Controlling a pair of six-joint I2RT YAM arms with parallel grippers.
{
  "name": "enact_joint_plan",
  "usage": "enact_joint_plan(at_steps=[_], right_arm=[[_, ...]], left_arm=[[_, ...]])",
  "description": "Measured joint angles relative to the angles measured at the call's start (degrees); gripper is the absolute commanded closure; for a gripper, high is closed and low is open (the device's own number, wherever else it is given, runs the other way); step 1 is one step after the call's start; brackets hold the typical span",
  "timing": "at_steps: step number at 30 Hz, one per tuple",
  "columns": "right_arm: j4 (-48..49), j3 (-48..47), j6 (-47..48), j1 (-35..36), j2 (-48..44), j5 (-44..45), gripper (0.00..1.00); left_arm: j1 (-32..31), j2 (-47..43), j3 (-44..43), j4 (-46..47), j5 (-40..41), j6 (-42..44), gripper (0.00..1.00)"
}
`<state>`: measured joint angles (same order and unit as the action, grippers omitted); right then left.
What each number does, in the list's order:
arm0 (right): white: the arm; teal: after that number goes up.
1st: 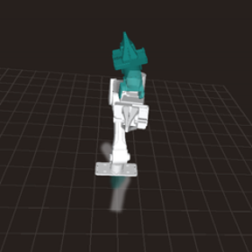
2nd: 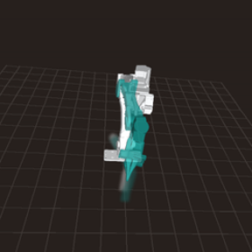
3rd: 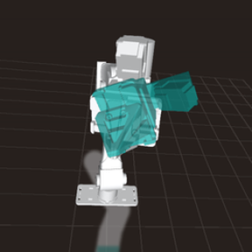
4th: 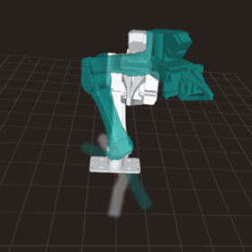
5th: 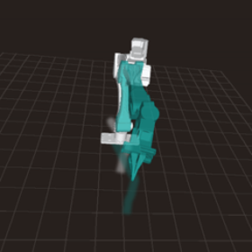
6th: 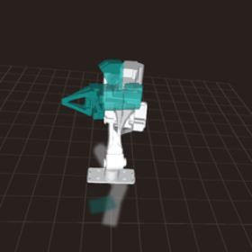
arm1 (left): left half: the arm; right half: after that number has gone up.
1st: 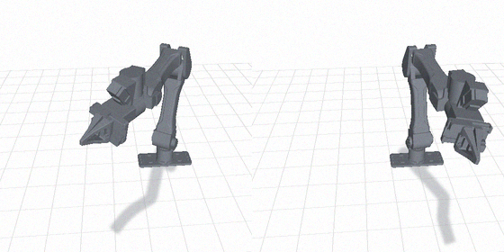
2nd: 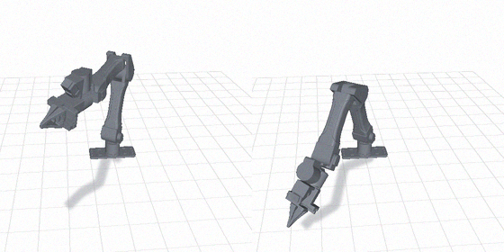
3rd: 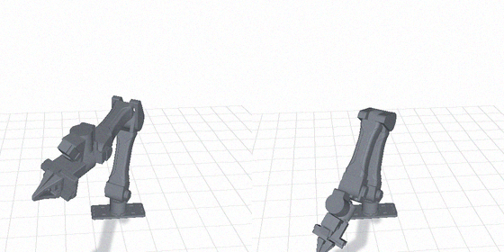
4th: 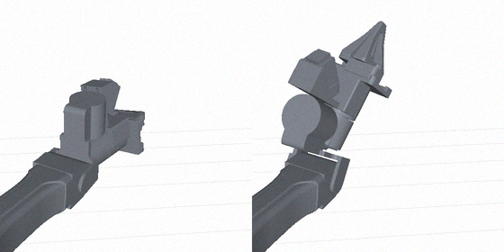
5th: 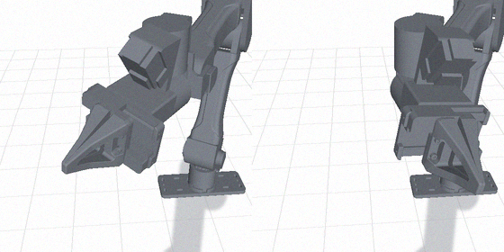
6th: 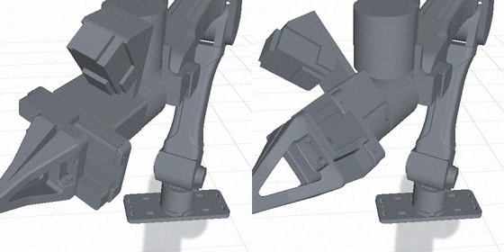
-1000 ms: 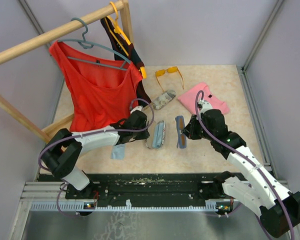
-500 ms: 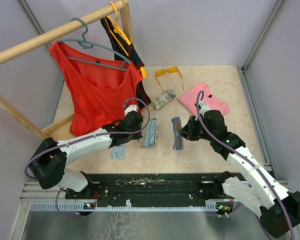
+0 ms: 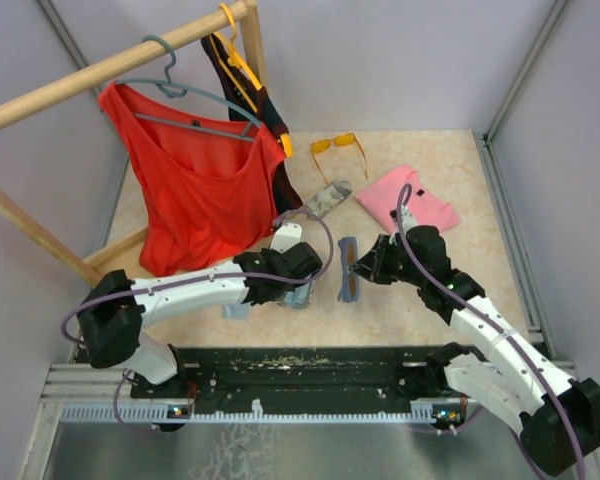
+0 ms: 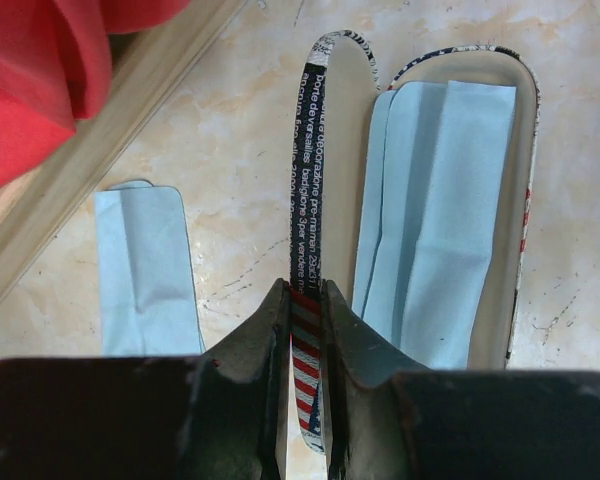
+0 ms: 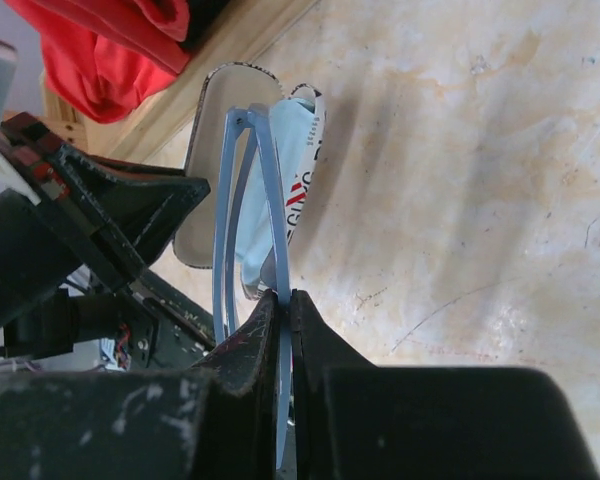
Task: Organize the sunglasses
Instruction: Adjust the sunglasses case at the center of the board.
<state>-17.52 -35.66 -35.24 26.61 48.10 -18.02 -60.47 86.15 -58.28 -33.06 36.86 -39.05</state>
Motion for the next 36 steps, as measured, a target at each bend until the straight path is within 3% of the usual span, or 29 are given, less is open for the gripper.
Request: enact_joint_plan(at_steps=[16,26,36], right_arm=[[16.2,13.9,-18.8,0.4,-0.2,2.4,1.0],[24.8,14.3,-21.9,2.9,6.1,2.3,1.0],[28.7,14.3,-22.0,6.4,11.0,3.0,1.0]], left_arm=[[-5.2,7.2,-3.6,-7.7,4.2,-5.2,0.82],[-6.1,7.2,-3.6,-7.2,3.2,-6.1,0.67],[-6.1,6.6,-3.5,-5.4,1.0,-6.4,0.59]])
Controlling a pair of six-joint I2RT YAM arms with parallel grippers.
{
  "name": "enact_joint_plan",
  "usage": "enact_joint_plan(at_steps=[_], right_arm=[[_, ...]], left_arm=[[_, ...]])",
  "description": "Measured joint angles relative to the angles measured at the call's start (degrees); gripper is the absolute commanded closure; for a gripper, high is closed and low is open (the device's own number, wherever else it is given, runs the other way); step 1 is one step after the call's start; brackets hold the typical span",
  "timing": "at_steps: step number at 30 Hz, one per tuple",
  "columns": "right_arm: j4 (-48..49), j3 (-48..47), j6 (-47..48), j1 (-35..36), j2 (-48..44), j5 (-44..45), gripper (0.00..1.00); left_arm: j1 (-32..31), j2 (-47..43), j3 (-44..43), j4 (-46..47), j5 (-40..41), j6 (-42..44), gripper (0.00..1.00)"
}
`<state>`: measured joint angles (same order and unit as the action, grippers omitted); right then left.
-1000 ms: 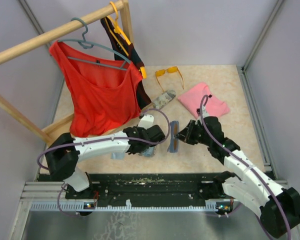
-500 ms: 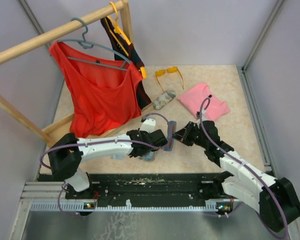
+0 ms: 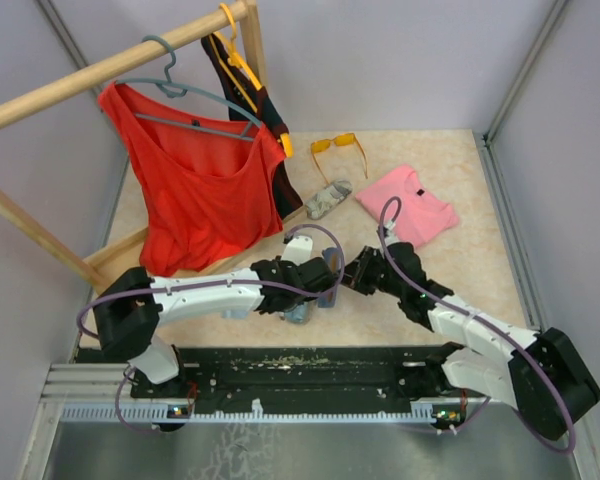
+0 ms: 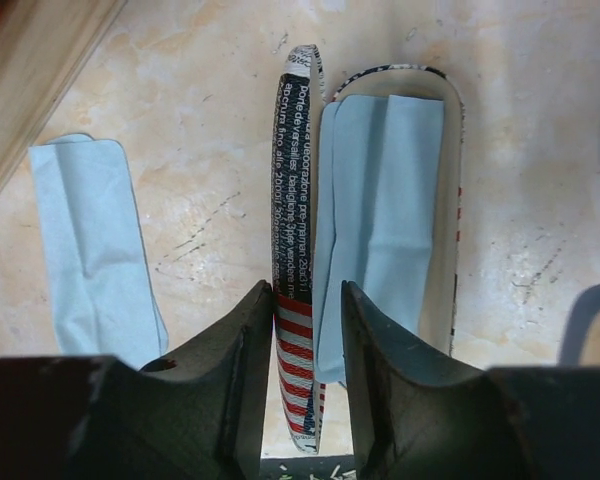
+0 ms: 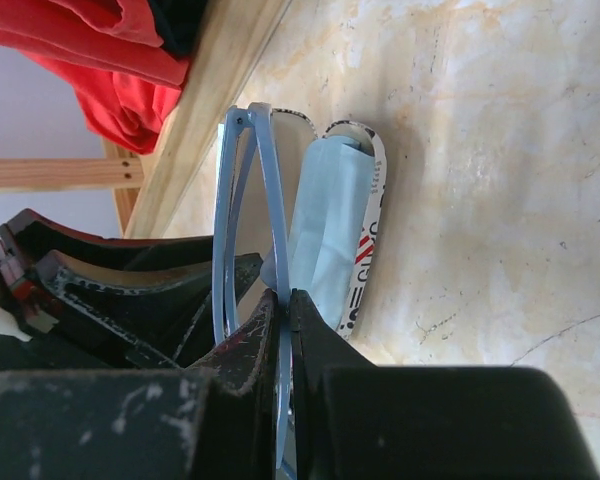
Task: Organize the sunglasses
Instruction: Adjust the sunglasses case at the center of the board, then place the sunglasses in the sunglasses case.
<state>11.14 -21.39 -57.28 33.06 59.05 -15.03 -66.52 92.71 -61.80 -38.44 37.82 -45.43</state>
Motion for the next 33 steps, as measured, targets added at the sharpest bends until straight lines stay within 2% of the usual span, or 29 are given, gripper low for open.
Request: enact_joint_plan(at_steps=[16,33], right_arm=[[5.3,0.0,0.6,3.5,7.4,3.0,1.0],[11.2,-4.1,5.2,5.6,19.4,-0.5,1.0]], left_arm=[[0.0,-2.3,3.0,4.9,-4.5,-1.0,0.55],[0.0,-2.7,3.1,6.4,-5.1,-1.0,0.54]])
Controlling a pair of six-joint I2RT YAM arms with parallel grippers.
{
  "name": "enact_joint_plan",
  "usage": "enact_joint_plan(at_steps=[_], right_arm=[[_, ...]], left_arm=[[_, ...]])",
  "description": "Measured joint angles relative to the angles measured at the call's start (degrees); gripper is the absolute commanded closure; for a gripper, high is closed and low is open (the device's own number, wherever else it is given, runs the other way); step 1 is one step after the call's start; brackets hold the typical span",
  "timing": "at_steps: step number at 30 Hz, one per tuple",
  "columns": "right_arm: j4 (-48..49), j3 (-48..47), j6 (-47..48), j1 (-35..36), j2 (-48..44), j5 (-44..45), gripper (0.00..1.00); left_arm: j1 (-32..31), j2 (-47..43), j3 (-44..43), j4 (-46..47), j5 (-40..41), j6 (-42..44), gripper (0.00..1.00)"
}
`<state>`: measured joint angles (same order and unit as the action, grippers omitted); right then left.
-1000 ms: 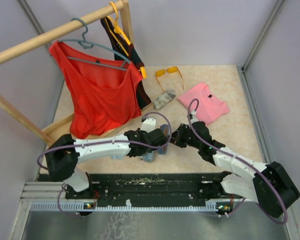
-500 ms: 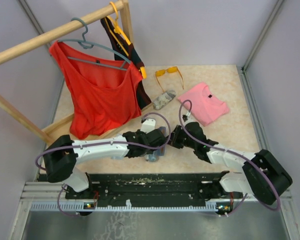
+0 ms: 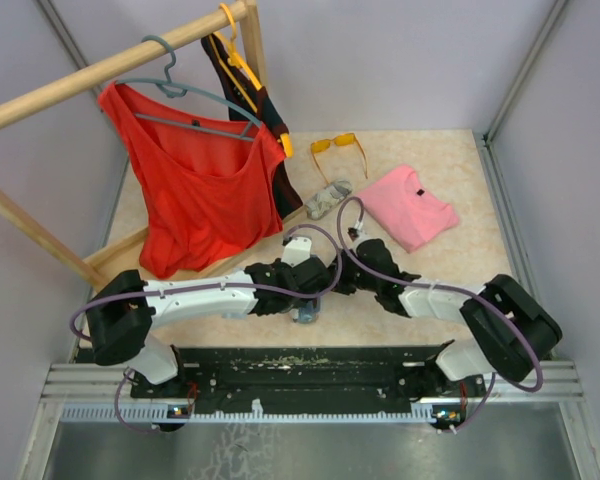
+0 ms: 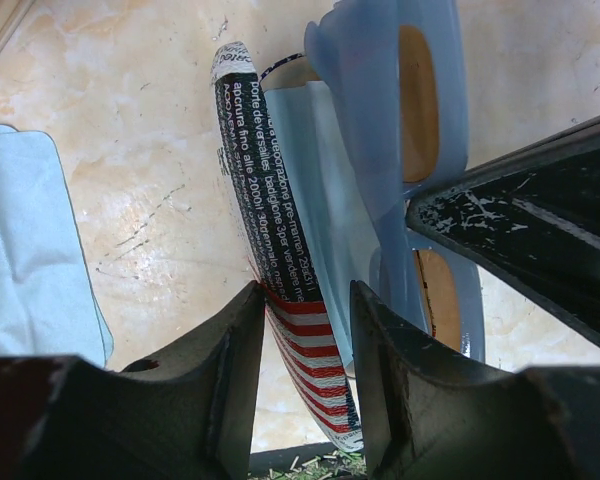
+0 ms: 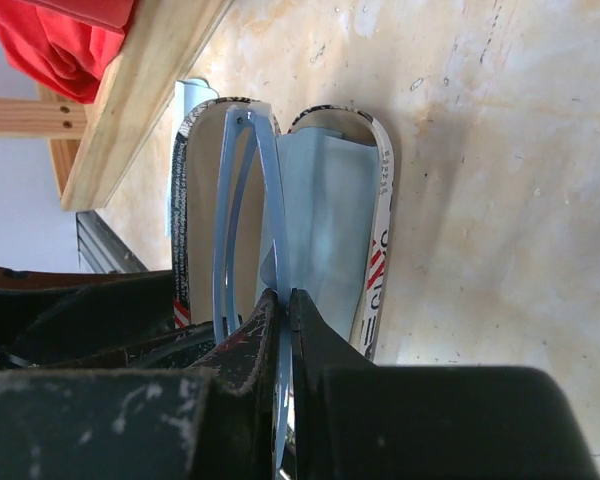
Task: Organize the sunglasses
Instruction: Place the sunglasses in the sunglasses case.
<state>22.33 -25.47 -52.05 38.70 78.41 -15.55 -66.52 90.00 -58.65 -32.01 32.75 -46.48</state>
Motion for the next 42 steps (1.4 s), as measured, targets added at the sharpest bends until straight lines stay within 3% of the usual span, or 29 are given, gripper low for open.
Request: enact_joint_plan(at_steps=[42], right_arm=[[-0.2,-5.7,-0.6,4.5,9.9,2.5,1.0]], left_arm=[[0.0,-0.2,0.1,0.0,0.2,0.0,0.55]])
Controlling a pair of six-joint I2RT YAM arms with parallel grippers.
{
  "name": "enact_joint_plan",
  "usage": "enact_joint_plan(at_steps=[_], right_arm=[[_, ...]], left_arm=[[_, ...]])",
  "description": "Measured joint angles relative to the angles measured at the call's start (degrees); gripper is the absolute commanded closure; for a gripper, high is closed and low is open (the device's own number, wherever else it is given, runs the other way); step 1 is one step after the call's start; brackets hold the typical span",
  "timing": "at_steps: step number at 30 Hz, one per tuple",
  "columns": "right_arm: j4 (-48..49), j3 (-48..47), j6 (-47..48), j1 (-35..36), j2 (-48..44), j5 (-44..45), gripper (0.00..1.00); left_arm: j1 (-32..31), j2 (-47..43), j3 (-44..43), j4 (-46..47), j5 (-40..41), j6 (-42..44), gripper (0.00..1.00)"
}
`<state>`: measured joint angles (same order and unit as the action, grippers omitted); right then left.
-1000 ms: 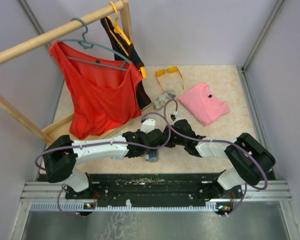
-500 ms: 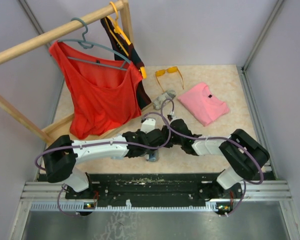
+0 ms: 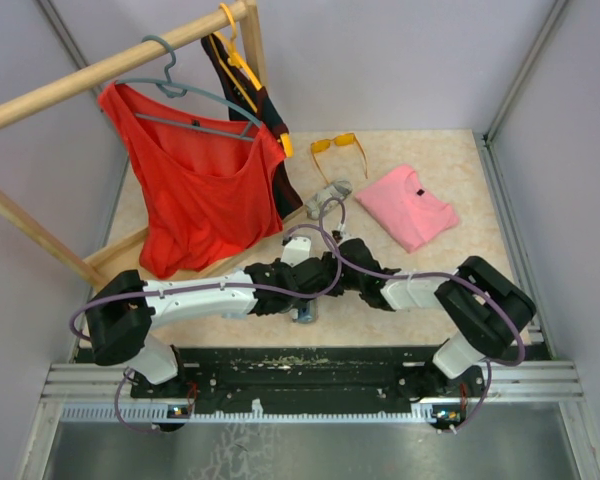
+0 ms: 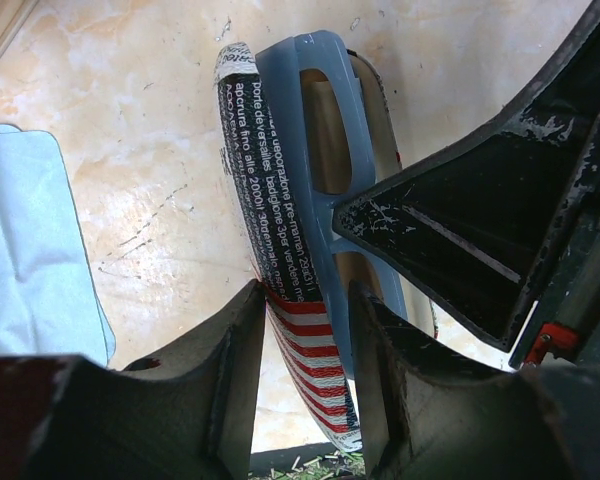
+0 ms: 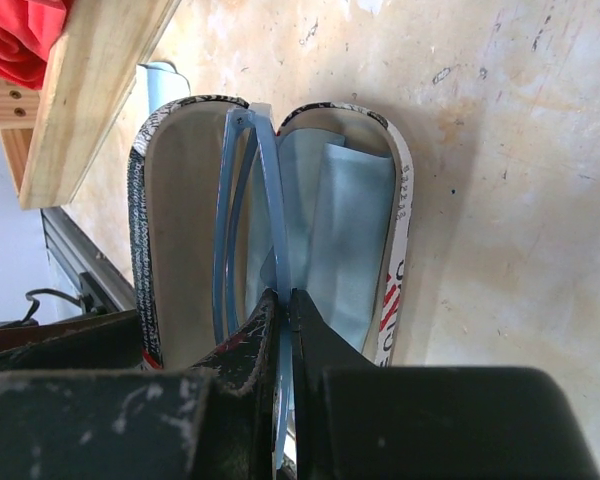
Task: Organize the sunglasses
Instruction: Place the sunglasses in the sunglasses case.
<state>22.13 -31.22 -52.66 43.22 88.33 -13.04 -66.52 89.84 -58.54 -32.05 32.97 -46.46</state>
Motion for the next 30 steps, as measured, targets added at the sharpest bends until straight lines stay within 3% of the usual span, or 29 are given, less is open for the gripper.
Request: enact_joint_plan(at_steps=[6,16,30], right_arm=[[-0.9,-0.1,0.1,0.2,0.5,0.4,1.0],[-2.7,-0.7,0.7,0.3,0.5,1.2,0.86],[-7.3,-1.6,2.6,0.5,-0.8,3.2,0.77]], left_arm=[[0.0,0.0,0.0,0.0,0.0,0.0,0.55],[0.0,0.0,0.2,0.0,0.0,0.0,0.55],[0.0,-0.2,0.2,0.0,0.0,0.0,0.55]])
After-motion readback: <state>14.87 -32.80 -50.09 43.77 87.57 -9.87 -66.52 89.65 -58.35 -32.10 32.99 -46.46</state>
